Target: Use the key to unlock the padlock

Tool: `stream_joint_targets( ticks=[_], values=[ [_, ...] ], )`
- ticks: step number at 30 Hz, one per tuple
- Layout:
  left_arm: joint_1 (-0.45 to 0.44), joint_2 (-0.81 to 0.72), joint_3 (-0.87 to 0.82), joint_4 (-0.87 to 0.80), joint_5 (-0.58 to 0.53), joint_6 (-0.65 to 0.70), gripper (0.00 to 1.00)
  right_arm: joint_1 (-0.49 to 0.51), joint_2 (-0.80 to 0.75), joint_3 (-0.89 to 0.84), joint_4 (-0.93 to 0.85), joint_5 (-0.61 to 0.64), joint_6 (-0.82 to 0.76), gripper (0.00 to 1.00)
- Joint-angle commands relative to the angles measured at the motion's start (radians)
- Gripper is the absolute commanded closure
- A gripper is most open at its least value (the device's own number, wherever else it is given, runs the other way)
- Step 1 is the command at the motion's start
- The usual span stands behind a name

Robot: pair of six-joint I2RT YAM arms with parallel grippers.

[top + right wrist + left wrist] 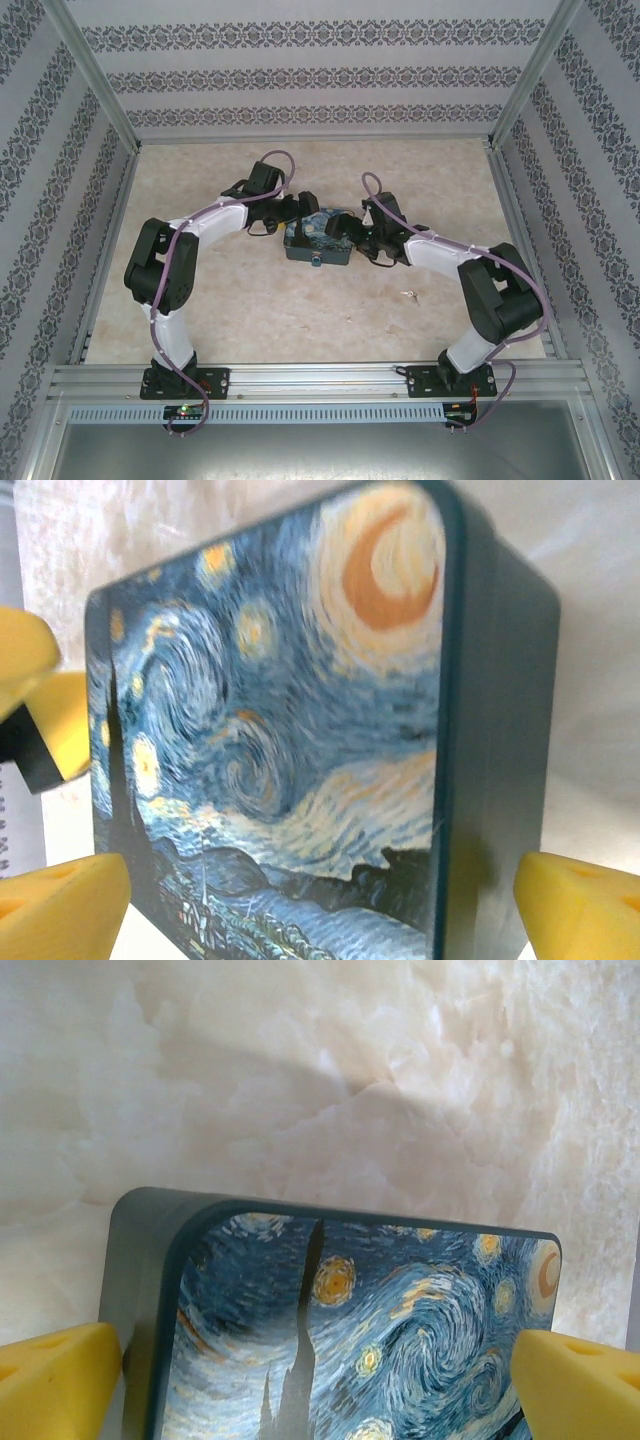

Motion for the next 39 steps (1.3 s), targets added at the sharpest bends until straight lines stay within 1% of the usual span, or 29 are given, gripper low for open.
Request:
stream_joint_targets(
  ticks=[1,4,7,13,16,25,28,32,35,39],
  values=[
    [-0.013,-0.002,-0.006,0.040,0.018,-0.021,0.00,-0.047,-0.059,-0.010,-0.036,0.061,-0.029,0.02],
    [-0.013,-0.020,-0.039,0.056,0.019,-0.034,0.00,-0.082,-0.094,-0.014,-0.074,0.101,-0.045,0.02],
    [-0.015,-0.041,-0.077,0.082,0.019,-0.058,0.00,-0.119,-0.123,-0.030,-0.113,0.144,-0.018,0.02],
    [-0.025,-0.099,-0.161,0.129,0.020,-0.100,0.00,-0.177,-0.162,-0.049,-0.188,0.153,-0.033,0.02],
    [-0.035,-0.127,-0.194,0.149,0.021,-0.118,0.00,-0.186,-0.182,-0.050,-0.230,0.174,-0.054,0.02],
    [-0.086,-0.170,-0.234,0.180,0.027,-0.159,0.00,-0.197,-0.237,-0.058,-0.323,0.163,-0.083,0.02],
    [-0.089,-0.182,-0.245,0.157,0.003,-0.151,0.00,-0.197,-0.238,-0.041,-0.417,0.210,-0.101,0.02],
    [-0.084,-0.209,-0.227,0.055,-0.088,-0.092,0.00,-0.202,-0.248,-0.060,-0.508,0.287,-0.120,0.02],
    [-0.076,-0.237,-0.209,-0.022,-0.159,-0.058,0.01,-0.220,-0.263,-0.104,-0.516,0.294,-0.130,0.02],
    [-0.062,-0.266,-0.203,-0.054,-0.184,-0.046,0.01,-0.246,-0.274,-0.169,-0.504,0.274,-0.137,0.02]
  ],
)
